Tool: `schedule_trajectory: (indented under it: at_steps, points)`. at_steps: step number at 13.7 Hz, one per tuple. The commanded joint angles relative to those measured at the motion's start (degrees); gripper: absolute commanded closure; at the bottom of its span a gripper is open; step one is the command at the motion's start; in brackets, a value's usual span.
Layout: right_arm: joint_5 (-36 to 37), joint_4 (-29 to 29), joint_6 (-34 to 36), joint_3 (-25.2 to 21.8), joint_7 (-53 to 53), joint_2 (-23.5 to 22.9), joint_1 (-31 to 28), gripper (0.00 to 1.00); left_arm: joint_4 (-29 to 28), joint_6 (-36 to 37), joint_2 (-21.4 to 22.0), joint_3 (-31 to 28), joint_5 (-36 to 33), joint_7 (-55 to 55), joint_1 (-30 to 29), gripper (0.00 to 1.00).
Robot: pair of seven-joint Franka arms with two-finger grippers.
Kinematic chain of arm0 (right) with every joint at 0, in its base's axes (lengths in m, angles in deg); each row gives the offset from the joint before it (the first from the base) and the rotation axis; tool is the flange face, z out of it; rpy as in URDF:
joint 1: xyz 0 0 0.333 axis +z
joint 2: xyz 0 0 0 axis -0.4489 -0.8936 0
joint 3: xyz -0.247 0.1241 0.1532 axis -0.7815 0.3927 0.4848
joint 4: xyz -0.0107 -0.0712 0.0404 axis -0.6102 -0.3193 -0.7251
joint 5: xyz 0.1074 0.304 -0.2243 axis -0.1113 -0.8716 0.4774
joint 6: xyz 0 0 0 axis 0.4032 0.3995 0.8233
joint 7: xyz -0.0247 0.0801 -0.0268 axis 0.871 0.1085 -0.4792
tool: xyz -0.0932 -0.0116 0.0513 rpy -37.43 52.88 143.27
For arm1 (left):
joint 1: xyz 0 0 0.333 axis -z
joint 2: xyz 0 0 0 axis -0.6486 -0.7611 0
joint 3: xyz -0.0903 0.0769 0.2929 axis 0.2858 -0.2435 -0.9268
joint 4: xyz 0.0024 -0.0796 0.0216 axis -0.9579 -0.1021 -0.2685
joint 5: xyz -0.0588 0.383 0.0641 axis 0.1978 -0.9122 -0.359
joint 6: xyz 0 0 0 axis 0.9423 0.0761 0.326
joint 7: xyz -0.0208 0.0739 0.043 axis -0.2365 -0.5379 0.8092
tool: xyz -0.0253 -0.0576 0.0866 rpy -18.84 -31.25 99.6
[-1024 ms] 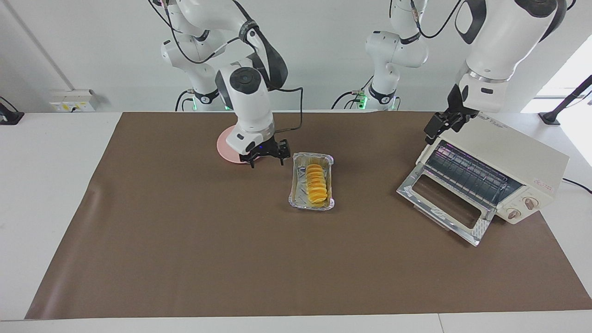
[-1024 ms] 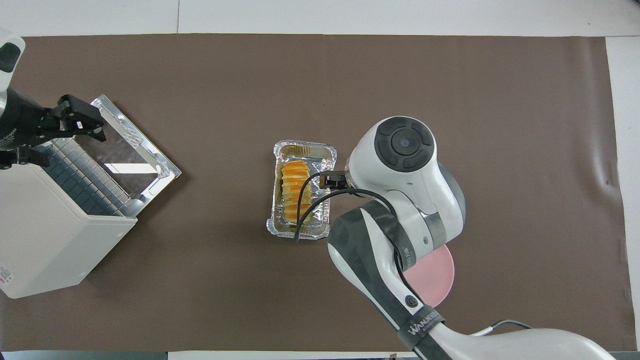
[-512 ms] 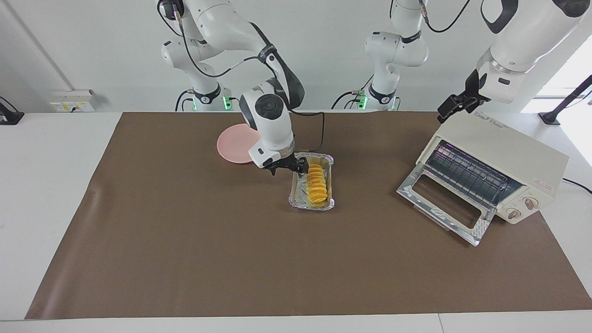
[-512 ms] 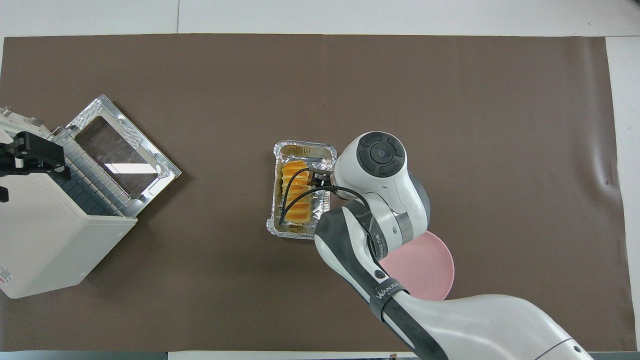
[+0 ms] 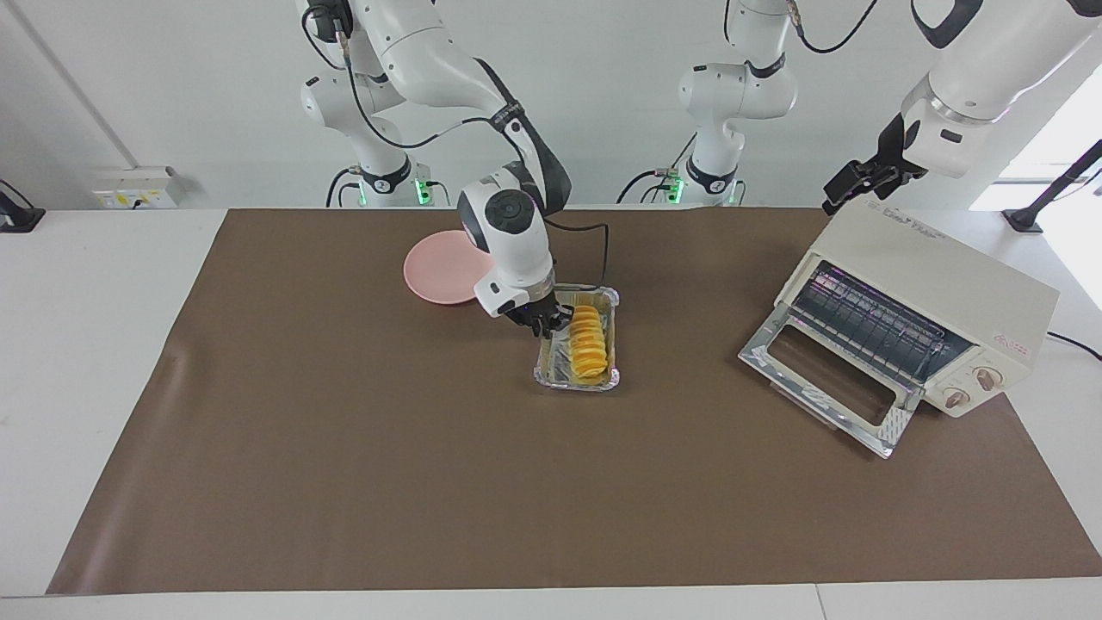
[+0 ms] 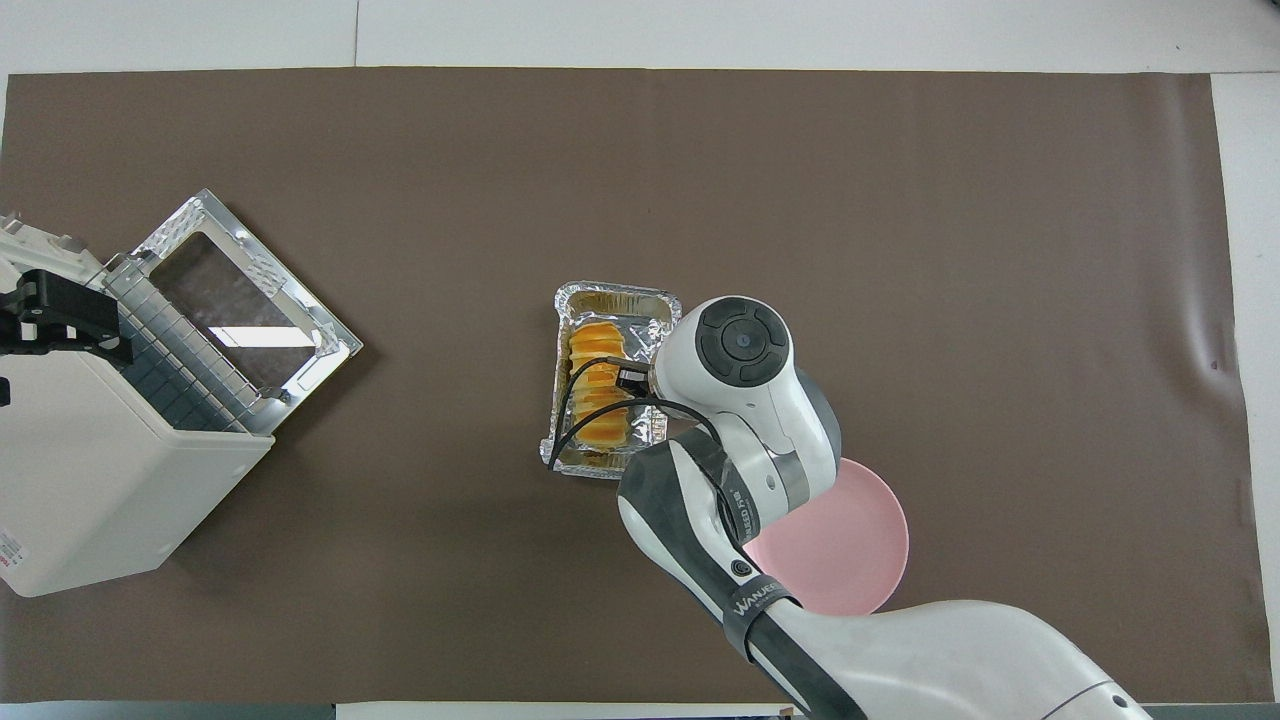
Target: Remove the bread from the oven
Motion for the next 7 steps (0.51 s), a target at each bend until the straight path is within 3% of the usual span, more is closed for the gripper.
schedule_trajectory:
  at_steps: [1,4,7]
  points:
    - [-1.13,-1.21,-1.1,-0.16,2.84,1.29,-0.41,1.0,-3.45,-2.91,2.27,0.98,-0.2,2.35,-1.83,0.0]
    - [-1.13,1.77,3.27,-0.25,10.29,1.81,-5.48,1.0,-3.8,-3.45,1.83,0.98,-0.29,3.59,-2.27,0.0]
    - [-1.21,6.16,11.27,-0.25,28.55,2.17,-16.19,1.0,-4.42,-2.4,2.01,2.73,-2.12,3.68,-2.27,0.0]
